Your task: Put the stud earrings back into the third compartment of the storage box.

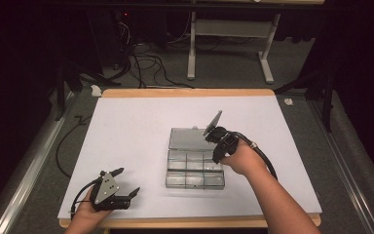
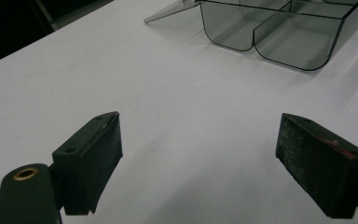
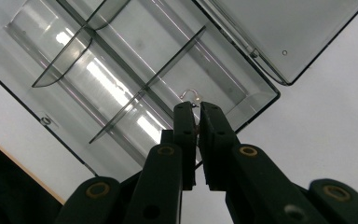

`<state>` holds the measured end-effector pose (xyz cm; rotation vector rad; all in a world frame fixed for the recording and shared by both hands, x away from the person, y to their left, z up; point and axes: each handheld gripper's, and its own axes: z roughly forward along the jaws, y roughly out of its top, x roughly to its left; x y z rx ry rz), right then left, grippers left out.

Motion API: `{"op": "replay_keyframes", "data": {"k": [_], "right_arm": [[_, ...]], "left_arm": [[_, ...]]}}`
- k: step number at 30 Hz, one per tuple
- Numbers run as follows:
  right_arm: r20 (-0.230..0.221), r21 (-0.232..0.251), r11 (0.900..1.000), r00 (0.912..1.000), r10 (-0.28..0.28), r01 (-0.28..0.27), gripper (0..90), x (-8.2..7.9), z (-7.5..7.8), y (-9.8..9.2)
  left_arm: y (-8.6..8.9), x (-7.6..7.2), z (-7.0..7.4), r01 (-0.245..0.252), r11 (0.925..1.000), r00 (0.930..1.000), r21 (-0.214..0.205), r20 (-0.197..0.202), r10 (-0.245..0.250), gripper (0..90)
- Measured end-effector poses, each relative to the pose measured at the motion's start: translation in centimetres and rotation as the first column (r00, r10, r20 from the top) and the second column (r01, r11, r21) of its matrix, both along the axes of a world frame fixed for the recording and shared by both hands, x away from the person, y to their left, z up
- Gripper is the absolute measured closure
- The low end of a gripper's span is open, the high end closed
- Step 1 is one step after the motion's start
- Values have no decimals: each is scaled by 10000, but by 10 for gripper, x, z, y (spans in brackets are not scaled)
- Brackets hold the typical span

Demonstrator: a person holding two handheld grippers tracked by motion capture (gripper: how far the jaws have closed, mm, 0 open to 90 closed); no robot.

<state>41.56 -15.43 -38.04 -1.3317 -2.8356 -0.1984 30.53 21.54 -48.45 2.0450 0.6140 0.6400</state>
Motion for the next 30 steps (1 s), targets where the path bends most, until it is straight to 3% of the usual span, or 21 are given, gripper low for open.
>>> {"op": "replay_keyframes", "data": {"k": [4,7,9,11,19,24,26,28,30], "right_arm": [[-125,-26,9999,9998,-140,139,865,1,-5,1],[-145,-10,10000,9999,64,-64,864,4,-11,1],[-269,0,9998,9994,-203,203,864,3,-13,3],[-201,-54,10000,9998,81,-82,864,6,-17,2],[-307,-125,9999,9995,86,-89,863,10,-30,4],[-374,-149,9999,9993,19,-25,862,12,-41,5],[-571,-136,9994,9979,-314,306,862,12,-44,6],[-439,-193,9998,9990,103,-112,862,13,-47,5],[-516,-132,9998,9986,-131,125,860,12,-47,7]], "left_arm": [[0,0,0,-7,10000,10000,14,17,7,152],[0,0,0,-6,10000,10000,11,-11,6,152],[0,0,0,-7,10000,10000,18,-15,7,152],[0,0,0,-8,10000,10000,15,-7,8,152],[0,0,0,-8,10000,10000,11,-12,8,152],[0,0,0,-4,10000,10000,9,-12,4,152],[0,0,0,-5,10000,10000,3,0,5,152],[0,0,0,-4,10000,10000,1,14,4,152],[1,0,0,-8,10000,10000,8,18,8,152]]}}
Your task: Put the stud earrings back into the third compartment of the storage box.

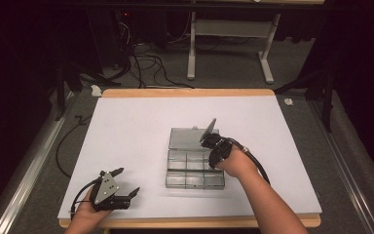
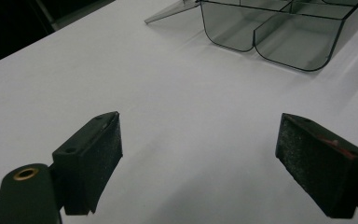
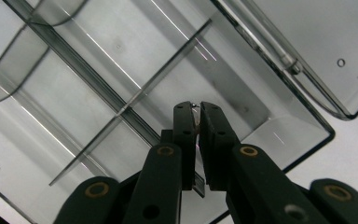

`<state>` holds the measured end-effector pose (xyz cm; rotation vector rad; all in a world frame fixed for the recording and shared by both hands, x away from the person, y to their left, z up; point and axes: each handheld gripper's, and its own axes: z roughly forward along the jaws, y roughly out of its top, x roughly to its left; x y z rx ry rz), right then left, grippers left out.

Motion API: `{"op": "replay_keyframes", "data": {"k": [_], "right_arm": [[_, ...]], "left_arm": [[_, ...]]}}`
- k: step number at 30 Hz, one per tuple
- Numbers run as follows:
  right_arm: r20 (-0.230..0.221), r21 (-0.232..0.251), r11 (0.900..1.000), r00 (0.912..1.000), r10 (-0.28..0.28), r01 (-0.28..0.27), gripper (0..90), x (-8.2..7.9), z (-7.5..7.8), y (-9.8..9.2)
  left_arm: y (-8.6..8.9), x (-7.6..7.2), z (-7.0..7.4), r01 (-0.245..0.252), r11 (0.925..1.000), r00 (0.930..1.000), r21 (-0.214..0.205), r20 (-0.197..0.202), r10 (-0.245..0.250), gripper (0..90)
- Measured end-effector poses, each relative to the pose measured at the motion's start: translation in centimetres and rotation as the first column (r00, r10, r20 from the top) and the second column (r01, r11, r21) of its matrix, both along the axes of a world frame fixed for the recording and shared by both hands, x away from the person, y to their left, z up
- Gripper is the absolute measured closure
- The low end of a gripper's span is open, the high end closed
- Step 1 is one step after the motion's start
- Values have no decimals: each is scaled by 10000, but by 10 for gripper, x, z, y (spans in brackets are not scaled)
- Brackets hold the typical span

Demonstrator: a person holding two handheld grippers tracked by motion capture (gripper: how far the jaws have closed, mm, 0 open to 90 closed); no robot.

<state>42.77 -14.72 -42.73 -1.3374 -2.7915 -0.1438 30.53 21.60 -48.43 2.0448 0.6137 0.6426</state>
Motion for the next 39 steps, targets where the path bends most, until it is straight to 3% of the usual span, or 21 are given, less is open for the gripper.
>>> {"op": "replay_keyframes", "data": {"k": [10,11,12,13,20,22,23,24,30,39], "right_arm": [[66,129,9997,9997,-215,215,804,-3,8,-1],[228,188,9998,9997,68,-72,801,-2,10,-4],[157,187,9994,9994,-296,294,797,-4,13,-3],[322,175,9998,9995,-26,20,791,-4,17,-6],[739,358,9989,9967,-345,319,736,-11,40,-14],[897,407,9990,9957,-230,195,708,-12,44,-19],[860,413,9978,9948,-545,511,699,-14,46,-21],[999,410,9987,9944,-354,315,695,-13,47,-25],[1191,443,9958,9892,-850,802,623,-20,52,-42],[1454,532,9916,9815,-1243,1177,512,-28,49,-71]], "left_arm": [[0,0,0,4,10000,10000,-3,-28,-4,152],[0,0,0,3,10000,10000,-3,-31,-3,152],[0,0,0,1,10000,10000,1,-38,-1,152],[0,0,0,5,10000,10000,-8,-43,-5,152],[0,0,0,-20,10000,10000,-38,8,20,152],[0,0,0,-21,10000,10000,-28,47,21,152],[0,-1,0,-17,10000,10000,-21,60,17,152],[0,-1,0,-17,10000,10000,-6,71,17,152],[0,0,0,-45,10000,10000,1,5,45,152],[0,0,0,-53,10000,10000,5,26,53,152]]}}
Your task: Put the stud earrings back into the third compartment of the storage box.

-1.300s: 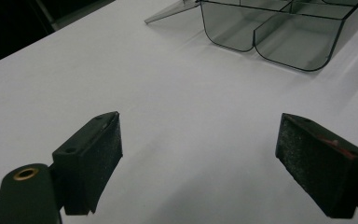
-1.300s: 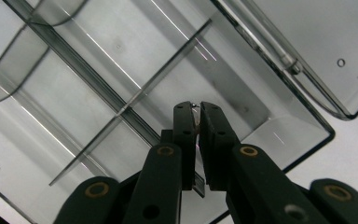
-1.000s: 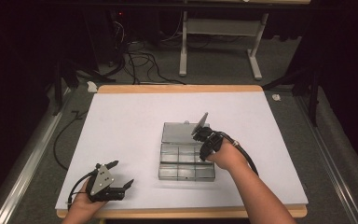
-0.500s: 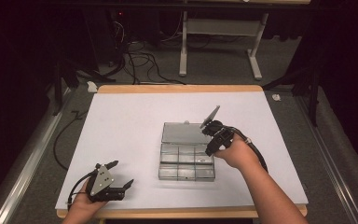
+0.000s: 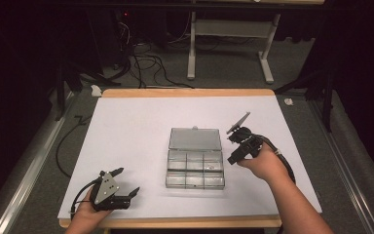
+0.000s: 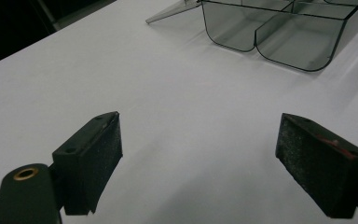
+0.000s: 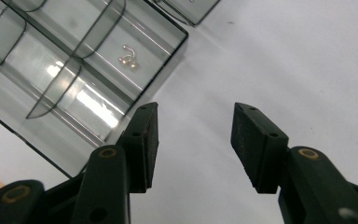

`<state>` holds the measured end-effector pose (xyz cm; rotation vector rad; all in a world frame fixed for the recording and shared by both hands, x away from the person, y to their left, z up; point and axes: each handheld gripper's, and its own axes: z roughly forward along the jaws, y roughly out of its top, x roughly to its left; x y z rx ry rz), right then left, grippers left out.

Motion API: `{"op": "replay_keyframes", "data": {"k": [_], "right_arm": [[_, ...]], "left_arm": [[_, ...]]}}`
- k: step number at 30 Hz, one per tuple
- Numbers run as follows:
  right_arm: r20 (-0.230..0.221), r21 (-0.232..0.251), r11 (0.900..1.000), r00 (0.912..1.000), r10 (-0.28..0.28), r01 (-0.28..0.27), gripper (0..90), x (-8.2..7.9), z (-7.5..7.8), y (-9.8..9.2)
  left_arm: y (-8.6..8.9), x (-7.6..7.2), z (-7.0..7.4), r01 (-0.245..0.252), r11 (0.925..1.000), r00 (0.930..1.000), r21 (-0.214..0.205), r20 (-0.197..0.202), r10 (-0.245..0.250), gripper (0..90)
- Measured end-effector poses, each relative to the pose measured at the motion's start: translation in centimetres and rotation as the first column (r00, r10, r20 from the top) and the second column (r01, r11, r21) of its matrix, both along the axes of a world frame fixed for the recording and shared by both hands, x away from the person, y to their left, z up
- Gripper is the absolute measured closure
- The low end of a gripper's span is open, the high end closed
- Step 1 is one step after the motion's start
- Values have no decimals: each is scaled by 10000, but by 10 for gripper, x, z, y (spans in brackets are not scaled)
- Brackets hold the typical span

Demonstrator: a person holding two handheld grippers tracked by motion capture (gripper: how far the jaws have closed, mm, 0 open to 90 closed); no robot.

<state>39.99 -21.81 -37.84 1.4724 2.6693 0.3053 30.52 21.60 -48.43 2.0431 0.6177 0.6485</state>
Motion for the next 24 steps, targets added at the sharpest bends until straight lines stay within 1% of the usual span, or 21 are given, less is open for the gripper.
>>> {"op": "replay_keyframes", "data": {"k": [5,8,14,16,17,18,19,21,24], "right_arm": [[117,-61,9998,9998,-183,184,467,-4,-5,-11],[212,0,9996,9993,-299,299,448,-7,-9,-21],[261,93,9981,9978,-609,607,429,-14,-18,-38],[212,89,9974,9972,-718,716,424,-16,-22,-42],[243,67,9978,9975,-662,661,421,-16,-24,-44],[198,29,9971,9969,-756,755,418,-17,-26,-45],[230,117,9971,9969,-748,746,417,-18,-28,-46],[242,101,9969,9966,-787,785,412,-18,-31,-47],[332,223,9964,9961,-819,812,408,-19,-36,-48]], "left_arm": [[0,0,0,-11,10000,10000,1,30,11,152],[0,0,0,-21,10000,10000,3,22,21,151],[0,0,0,-19,10000,10000,6,27,19,152],[0,0,0,-21,10000,10000,2,16,21,152],[0,0,0,-25,10000,10000,-3,13,25,152],[0,0,0,-23,10000,10000,6,14,23,152],[0,0,0,-18,10000,10000,11,19,18,152],[0,0,0,-20,10000,10000,13,25,20,151],[0,0,0,-24,10000,10000,9,34,24,151]]}}
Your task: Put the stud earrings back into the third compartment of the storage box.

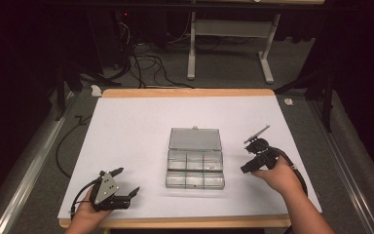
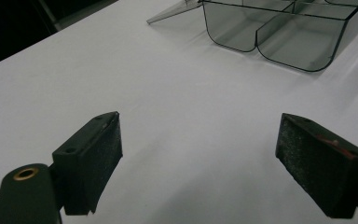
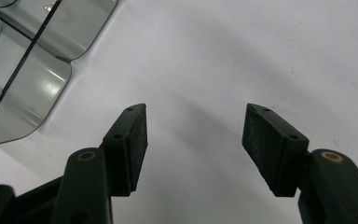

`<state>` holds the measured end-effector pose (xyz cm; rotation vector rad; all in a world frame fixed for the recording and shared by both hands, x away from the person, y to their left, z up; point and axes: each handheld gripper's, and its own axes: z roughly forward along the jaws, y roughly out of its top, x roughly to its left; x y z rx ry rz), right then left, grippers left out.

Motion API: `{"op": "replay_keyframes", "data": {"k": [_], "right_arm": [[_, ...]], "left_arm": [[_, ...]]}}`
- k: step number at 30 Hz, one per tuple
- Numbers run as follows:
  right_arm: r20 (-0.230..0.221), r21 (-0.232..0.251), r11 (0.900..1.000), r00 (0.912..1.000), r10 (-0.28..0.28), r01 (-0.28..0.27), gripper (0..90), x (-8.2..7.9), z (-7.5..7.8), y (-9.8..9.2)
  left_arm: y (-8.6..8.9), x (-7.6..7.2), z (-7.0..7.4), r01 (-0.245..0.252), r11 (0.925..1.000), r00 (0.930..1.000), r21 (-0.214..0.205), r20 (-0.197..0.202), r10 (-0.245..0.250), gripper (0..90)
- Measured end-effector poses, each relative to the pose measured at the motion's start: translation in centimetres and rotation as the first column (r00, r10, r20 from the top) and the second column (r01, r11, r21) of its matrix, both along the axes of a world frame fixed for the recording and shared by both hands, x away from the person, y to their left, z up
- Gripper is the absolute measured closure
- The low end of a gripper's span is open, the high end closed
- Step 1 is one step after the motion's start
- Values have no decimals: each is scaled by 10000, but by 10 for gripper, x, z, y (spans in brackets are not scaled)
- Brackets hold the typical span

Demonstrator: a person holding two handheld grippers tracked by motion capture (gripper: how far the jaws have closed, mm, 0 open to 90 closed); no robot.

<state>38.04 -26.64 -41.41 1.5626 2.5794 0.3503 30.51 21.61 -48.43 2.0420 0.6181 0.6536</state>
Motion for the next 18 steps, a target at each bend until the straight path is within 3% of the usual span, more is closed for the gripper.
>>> {"op": "replay_keyframes", "data": {"k": [7,9,12,16,18], "right_arm": [[914,498,9987,9957,-125,80,390,-8,-2,-4],[1262,886,9960,9917,-252,140,385,-12,-2,-5],[1988,1165,9931,9794,-339,107,373,-19,-2,-8],[2619,1725,9847,9626,-687,234,362,-29,-7,-13],[2967,1739,9842,9513,-836,322,361,-35,-12,-15]], "left_arm": [[0,0,0,10,10000,10000,-11,-8,-10,152],[0,0,0,14,10000,10000,-8,-1,-14,151],[0,0,0,7,10000,10000,3,-10,-7,152],[0,0,0,-3,10000,10000,10,-1,3,152],[0,0,0,-6,10000,10000,11,-5,6,152]]}}
